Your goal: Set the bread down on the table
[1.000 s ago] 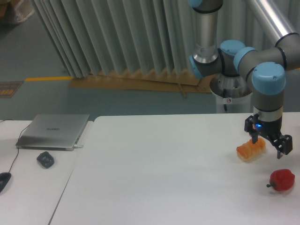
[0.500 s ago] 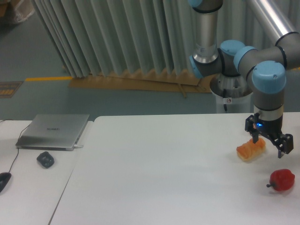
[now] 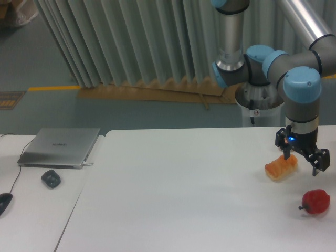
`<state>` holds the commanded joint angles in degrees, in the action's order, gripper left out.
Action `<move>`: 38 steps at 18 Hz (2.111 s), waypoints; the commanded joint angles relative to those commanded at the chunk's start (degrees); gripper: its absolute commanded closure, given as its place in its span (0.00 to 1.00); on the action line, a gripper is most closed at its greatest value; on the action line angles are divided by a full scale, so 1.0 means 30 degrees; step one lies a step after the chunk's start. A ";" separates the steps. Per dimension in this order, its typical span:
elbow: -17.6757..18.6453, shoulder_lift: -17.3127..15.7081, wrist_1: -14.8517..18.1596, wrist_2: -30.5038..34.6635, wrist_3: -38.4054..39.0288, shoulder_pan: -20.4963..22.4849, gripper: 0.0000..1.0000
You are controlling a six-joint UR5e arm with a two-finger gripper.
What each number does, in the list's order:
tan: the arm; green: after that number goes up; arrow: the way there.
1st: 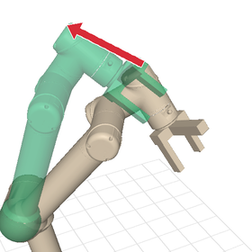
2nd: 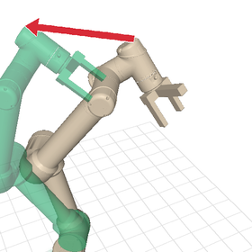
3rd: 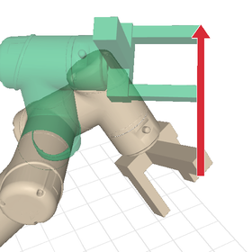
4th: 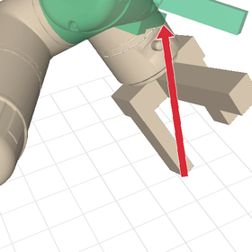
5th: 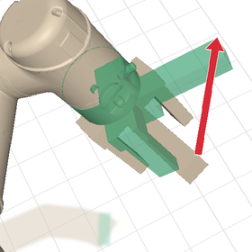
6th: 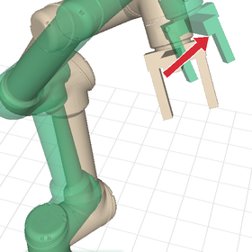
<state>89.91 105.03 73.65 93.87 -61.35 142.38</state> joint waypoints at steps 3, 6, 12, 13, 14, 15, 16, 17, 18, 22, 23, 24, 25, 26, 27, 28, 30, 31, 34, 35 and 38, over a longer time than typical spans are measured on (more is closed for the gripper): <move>0.0000 0.0000 -0.0029 0.0000 0.0000 0.0000 0.00; 0.0000 0.0000 -0.0058 0.0000 0.0029 -0.0029 0.00; -0.0029 0.0000 0.0029 0.0029 -0.0174 0.0087 0.00; -0.0029 -0.0232 0.0117 0.0087 -0.0321 0.0494 0.00; -0.0087 -0.0524 0.0146 0.0552 -0.1511 0.0962 0.00; -0.0204 -0.0585 0.0118 0.1166 -0.3148 0.1257 0.00; -0.0205 -0.0615 0.0117 0.1433 -0.4063 0.1695 0.00; -0.0205 -0.0615 0.0088 0.1465 -0.5116 0.2453 0.00; -0.0205 -0.0615 0.0030 0.1494 -0.7563 0.3592 0.00; -0.0441 -0.0556 0.0001 0.2280 -1.1978 0.5445 0.00; -0.0381 -0.0528 -0.0087 0.2227 -1.1634 0.5217 0.00; -0.0526 -0.0440 -0.0088 0.2169 -1.0761 0.5070 0.00; -0.0556 -0.0294 -0.0088 0.2139 -0.9302 0.4720 0.00; -0.0557 -0.0177 -0.0088 0.2081 -0.8127 0.4050 0.00; -0.0528 -0.0147 -0.0088 0.2080 -0.7709 0.3811 0.00; -0.0469 -0.0088 -0.0088 0.2109 -0.7560 0.3722 0.00; -0.0439 -0.0146 -0.0088 0.1964 -0.7384 0.3691 0.00; -0.0381 -0.0146 -0.0088 0.1992 -0.7383 0.3662 0.00; -0.0352 -0.0146 -0.0058 0.2109 -0.7412 0.3545 0.00; -0.0352 -0.0117 -0.0029 0.2109 -0.7383 0.3545 0.00; -0.0351 0.0000 -0.0058 0.2022 -0.7354 0.3370 0.00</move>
<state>88.86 105.03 73.48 99.93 -83.41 152.49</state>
